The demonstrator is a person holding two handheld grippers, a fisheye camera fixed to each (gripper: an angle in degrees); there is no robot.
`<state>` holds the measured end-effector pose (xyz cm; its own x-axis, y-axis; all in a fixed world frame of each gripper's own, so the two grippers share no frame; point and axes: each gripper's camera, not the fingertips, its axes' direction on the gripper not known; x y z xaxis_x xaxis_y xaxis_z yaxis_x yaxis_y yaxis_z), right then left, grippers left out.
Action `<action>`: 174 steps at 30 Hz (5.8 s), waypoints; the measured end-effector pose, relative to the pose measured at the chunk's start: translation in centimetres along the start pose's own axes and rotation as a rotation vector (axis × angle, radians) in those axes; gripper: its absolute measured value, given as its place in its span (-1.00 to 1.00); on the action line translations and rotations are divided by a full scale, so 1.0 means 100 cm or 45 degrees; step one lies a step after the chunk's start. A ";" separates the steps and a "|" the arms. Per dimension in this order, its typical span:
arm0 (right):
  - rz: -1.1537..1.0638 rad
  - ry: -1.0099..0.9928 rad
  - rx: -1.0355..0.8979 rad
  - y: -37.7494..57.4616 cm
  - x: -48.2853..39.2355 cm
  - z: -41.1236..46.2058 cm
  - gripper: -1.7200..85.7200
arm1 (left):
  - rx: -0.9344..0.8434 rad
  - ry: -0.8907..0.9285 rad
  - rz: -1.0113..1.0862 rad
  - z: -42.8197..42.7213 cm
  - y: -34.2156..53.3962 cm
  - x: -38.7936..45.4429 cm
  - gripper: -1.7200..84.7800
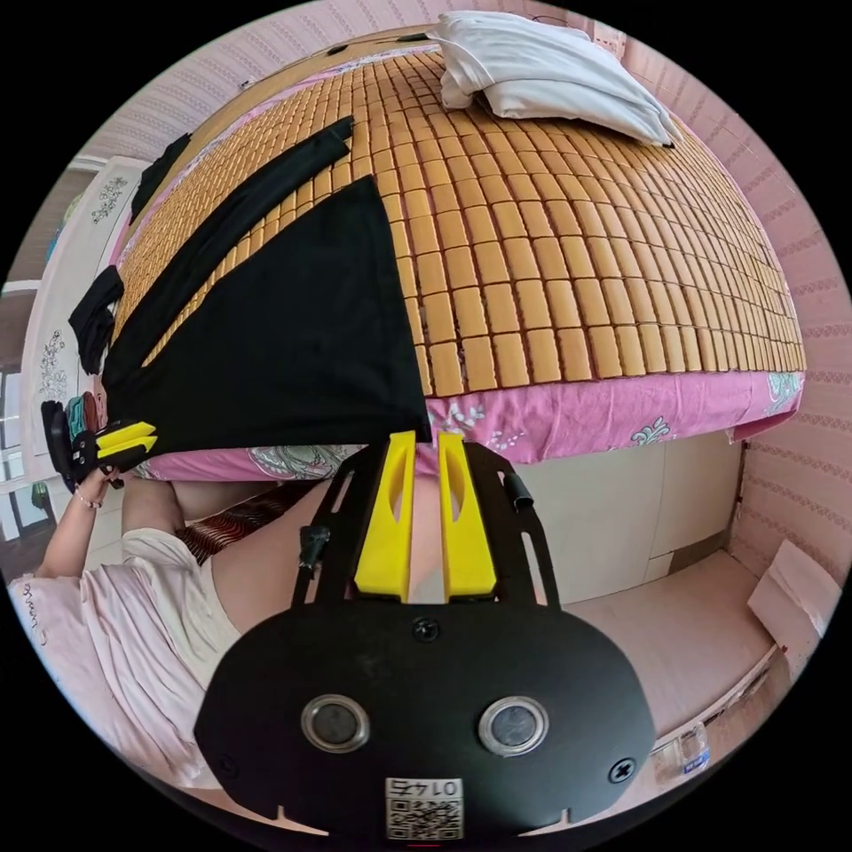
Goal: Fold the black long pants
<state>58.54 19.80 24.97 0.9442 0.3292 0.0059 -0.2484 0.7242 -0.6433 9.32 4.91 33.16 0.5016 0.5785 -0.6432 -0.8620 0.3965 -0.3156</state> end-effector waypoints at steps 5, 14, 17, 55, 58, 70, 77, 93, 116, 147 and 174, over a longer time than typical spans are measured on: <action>0.023 -0.006 0.265 -0.029 -0.010 -0.036 -0.77 | 0.116 -0.031 -0.024 -0.030 0.004 -0.018 -0.83; -0.062 -0.208 0.335 -0.180 -0.096 -0.012 -0.70 | 0.175 -0.251 -0.194 -0.051 -0.034 -0.096 -0.81; 0.036 -0.169 0.308 -0.218 -0.110 0.004 -0.67 | 0.132 -0.224 -0.255 -0.040 -0.046 -0.117 -0.81; -0.156 -0.154 0.533 -0.133 -0.082 -0.014 -0.89 | 0.109 -0.165 -0.195 -0.021 -0.006 -0.156 -0.79; -0.106 -0.098 0.485 -0.127 -0.079 -0.005 -0.86 | 0.109 -0.152 -0.167 -0.022 0.006 -0.157 -0.78; -0.221 0.068 0.448 -0.250 -0.173 0.030 -0.97 | 0.329 -0.363 -0.672 -0.046 0.084 -0.239 -0.80; -0.237 0.114 0.480 -0.273 -0.182 0.033 -0.98 | 0.301 -0.306 -0.711 -0.027 0.122 -0.263 -0.81; -0.332 0.197 0.379 -0.050 -0.166 0.023 -0.98 | 0.584 -0.346 -0.805 -0.082 0.374 -0.203 -0.86; 0.544 -0.355 0.351 0.057 0.020 0.018 -0.60 | 1.145 0.095 -2.184 -0.008 0.857 -0.180 -0.73; 0.305 -0.499 0.505 0.047 0.028 -0.050 -0.94 | 1.069 -0.091 -1.788 -0.073 0.888 -0.168 -0.98; 0.080 0.089 0.210 -0.207 -0.099 -0.001 -0.82 | 0.413 -0.201 -1.372 -0.058 0.535 -0.282 -0.94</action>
<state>54.31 1.49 38.13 0.9370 0.3382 -0.0876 -0.3343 0.7947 -0.5066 -51.38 5.72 30.33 0.9938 -0.1018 -0.0438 0.0722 0.8947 -0.4408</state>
